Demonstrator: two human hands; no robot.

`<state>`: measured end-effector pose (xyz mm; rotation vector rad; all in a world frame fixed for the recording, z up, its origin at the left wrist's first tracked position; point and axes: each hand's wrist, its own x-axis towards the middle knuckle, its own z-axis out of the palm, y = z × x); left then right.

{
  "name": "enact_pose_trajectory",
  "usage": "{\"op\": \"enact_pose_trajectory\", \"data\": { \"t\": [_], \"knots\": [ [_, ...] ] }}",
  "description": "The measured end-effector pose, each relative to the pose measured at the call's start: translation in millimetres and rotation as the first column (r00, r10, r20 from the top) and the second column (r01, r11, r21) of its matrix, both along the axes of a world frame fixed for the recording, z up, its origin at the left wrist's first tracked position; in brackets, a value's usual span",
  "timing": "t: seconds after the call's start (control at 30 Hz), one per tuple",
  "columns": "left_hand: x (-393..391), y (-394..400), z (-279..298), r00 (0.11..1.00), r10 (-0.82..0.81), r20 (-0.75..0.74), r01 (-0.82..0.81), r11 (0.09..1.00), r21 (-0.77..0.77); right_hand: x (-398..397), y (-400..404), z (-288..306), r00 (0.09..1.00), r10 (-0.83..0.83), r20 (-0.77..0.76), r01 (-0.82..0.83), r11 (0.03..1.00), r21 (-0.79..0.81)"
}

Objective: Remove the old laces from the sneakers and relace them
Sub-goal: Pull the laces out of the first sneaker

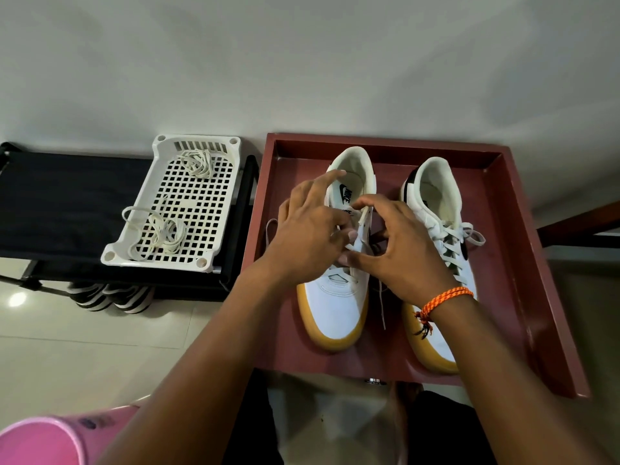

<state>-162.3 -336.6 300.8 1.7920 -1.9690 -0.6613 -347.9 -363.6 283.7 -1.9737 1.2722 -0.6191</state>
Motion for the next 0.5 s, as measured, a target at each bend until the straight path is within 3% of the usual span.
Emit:
{"op": "enact_pose_trajectory", "data": {
  "t": [0.1, 0.2, 0.3, 0.43, 0.5],
  "knots": [
    [6.0, -6.8, 2.7, 0.991, 0.043, -0.124, -0.049, 0.998, -0.042, -0.1, -0.8, 0.7, 1.000, -0.003, -0.025, 0.003, 1.000, -0.005],
    [17.5, -12.2, 1.6, 0.946, 0.173, -0.274, -0.211, 0.971, -0.113, -0.4, -0.5, 0.7, 1.000, -0.002, -0.014, 0.002, 1.000, -0.003],
    [21.8, -10.2, 0.3, 0.951, 0.241, -0.193, -0.277, 0.941, -0.192, -0.4, 0.2, 1.2, 1.000, -0.005, -0.018, 0.005, 1.000, -0.002],
    [7.2, -1.3, -2.2, 1.000, 0.008, 0.029, -0.004, 0.993, -0.121, 0.0, 0.8, 1.8, 1.000, -0.006, -0.001, 0.006, 1.000, -0.004],
    [-1.0, 1.0, -7.5, 0.998, -0.020, 0.059, 0.023, 0.998, -0.055, -0.5, 0.4, 2.2, 1.000, -0.001, 0.002, 0.001, 1.000, -0.008]
  ]
}}
